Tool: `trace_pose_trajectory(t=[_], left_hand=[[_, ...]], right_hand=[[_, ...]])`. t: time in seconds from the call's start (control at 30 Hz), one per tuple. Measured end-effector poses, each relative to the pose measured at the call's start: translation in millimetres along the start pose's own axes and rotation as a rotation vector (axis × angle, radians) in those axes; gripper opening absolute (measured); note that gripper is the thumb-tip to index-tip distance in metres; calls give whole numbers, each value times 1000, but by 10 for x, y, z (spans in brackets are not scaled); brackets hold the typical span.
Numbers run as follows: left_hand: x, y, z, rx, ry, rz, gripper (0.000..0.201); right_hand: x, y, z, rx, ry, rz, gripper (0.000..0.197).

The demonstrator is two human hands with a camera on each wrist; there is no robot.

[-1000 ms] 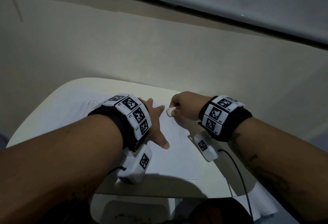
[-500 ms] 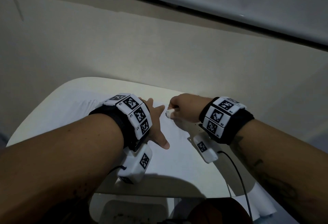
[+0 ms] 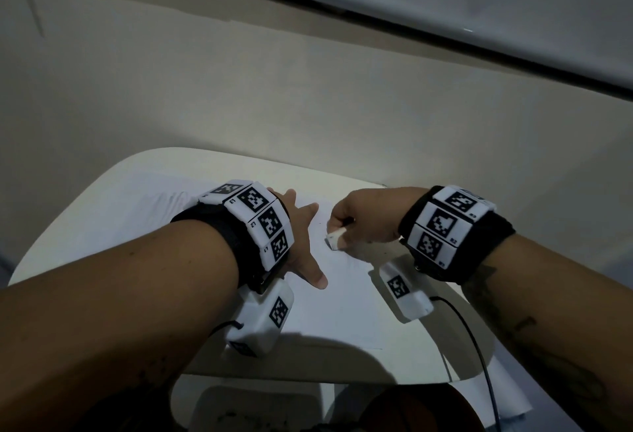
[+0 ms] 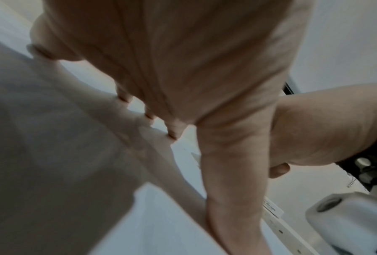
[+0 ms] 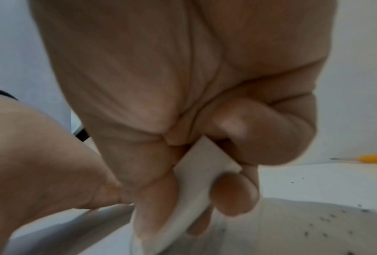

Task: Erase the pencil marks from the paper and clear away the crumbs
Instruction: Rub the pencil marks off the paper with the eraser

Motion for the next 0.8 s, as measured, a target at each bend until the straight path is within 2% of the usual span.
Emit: trace_pose_trajectory(t=[0.2, 0.27, 0.4, 0.63, 0.8], left_hand=[[-17, -1, -7, 2, 7, -4, 133], [-7, 3, -10, 5, -2, -5, 133], [-1, 0, -5, -2, 5, -8, 135], [-23, 4, -10, -4, 23, -6, 135], [-26, -7, -4, 4, 21, -6, 134]], right_hand=[[-36, 43, 103, 30, -148, 39, 27], [-25, 26, 68, 26, -123, 42, 26], [3, 4, -42, 4, 17, -9, 24], [-41, 22, 78, 31, -161, 66, 23], [43, -72, -10, -1, -40, 62, 19]])
Point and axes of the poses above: each hand's wrist, its own z-axis towards the middle knuckle, its own x-axis out of the palm, y = z × x, the point moved 3 cm from there along z, towards the middle knuckle, and after that the axes turned 6 degrees about -y, right-handed, at the moved point
